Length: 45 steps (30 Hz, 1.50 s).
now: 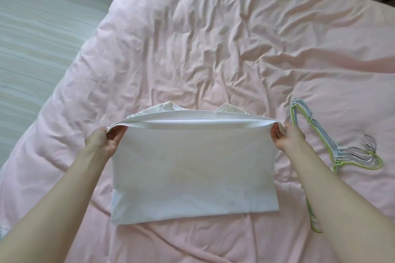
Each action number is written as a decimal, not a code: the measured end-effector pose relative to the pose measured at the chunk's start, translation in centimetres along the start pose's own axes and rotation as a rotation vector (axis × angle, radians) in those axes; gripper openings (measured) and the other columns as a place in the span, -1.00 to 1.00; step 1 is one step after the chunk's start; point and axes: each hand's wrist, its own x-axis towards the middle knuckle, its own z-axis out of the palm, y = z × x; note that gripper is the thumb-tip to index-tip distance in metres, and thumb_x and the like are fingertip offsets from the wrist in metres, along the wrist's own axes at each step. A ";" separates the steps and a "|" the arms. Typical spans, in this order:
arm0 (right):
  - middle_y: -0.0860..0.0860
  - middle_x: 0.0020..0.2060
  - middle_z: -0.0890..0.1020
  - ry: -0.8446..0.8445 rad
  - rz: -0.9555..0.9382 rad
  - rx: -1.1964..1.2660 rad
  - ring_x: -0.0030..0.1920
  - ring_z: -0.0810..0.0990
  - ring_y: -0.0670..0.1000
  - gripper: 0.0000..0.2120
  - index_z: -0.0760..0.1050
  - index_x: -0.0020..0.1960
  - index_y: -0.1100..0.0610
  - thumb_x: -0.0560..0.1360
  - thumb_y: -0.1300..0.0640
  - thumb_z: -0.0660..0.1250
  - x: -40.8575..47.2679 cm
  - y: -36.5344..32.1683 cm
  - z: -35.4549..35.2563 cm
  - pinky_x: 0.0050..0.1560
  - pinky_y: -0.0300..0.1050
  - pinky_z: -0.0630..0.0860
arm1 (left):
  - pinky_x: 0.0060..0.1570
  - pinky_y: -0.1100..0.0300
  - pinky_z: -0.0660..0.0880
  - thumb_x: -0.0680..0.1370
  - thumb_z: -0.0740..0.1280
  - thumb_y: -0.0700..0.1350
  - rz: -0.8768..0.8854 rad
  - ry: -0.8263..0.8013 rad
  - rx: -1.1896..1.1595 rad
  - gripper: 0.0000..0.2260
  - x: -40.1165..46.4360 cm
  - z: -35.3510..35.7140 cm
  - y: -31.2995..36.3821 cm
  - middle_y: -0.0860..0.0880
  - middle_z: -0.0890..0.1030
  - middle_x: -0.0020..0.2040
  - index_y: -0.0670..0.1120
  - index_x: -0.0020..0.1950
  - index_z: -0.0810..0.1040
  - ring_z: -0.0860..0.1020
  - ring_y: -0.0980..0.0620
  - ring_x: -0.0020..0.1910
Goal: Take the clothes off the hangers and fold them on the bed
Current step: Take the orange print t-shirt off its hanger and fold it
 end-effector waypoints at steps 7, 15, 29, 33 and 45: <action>0.14 0.24 0.46 -0.122 0.038 0.024 0.27 0.49 0.09 -0.80 0.38 0.11 0.26 0.64 0.17 0.06 5.5 2.3 3.3 0.15 -0.07 0.45 | -0.11 0.10 0.60 0.56 0.07 -0.26 0.063 -0.006 0.137 -0.85 3.5 3.1 -1.7 -0.12 0.56 -0.02 -0.23 0.02 0.41 0.61 -0.02 -0.12; 0.06 -0.17 0.53 -0.193 0.178 -0.269 -0.18 0.54 0.02 -0.84 0.37 -0.13 0.14 0.62 0.17 0.13 4.6 8.3 3.1 -0.16 -0.11 0.49 | 0.09 0.11 0.38 0.59 0.17 -0.23 0.594 -0.185 1.178 -0.75 2.5 1.3 -7.9 -0.14 0.55 0.14 -0.16 0.21 0.54 0.51 -0.04 0.03; 0.14 -0.34 0.50 0.220 0.182 -0.724 -0.46 0.51 0.05 -0.79 0.42 -0.10 0.28 0.57 0.16 0.11 1.2 14.7 -14.6 -0.46 -0.18 0.46 | 0.02 -0.10 0.40 0.50 0.31 -0.27 0.788 0.027 1.511 -0.91 -4.5 -10.9 -16.7 -0.25 0.59 -0.05 -0.22 -0.09 0.60 0.51 -0.28 0.00; 0.25 0.12 0.54 0.262 0.324 -0.499 -0.21 0.53 0.12 -0.57 0.32 0.33 0.28 0.59 0.02 0.19 0.8 15.0 -17.3 -0.03 0.01 0.51 | 0.01 -0.05 0.39 0.60 0.15 0.04 0.395 0.322 1.405 -0.61 -6.7 -13.7 -16.5 -0.35 0.56 -0.03 -0.27 -0.11 0.54 0.49 -0.32 0.01; 0.00 -0.22 0.63 0.056 0.300 0.067 0.17 0.54 0.02 -0.88 0.50 0.06 0.11 0.55 0.11 0.28 1.6 13.4 -17.4 0.11 -0.05 0.46 | -0.20 0.17 0.53 0.57 0.31 -0.06 -0.006 0.285 0.188 -0.77 -6.3 -15.2 -16.6 -0.02 0.56 -0.18 -0.14 0.16 0.49 0.54 0.07 -0.24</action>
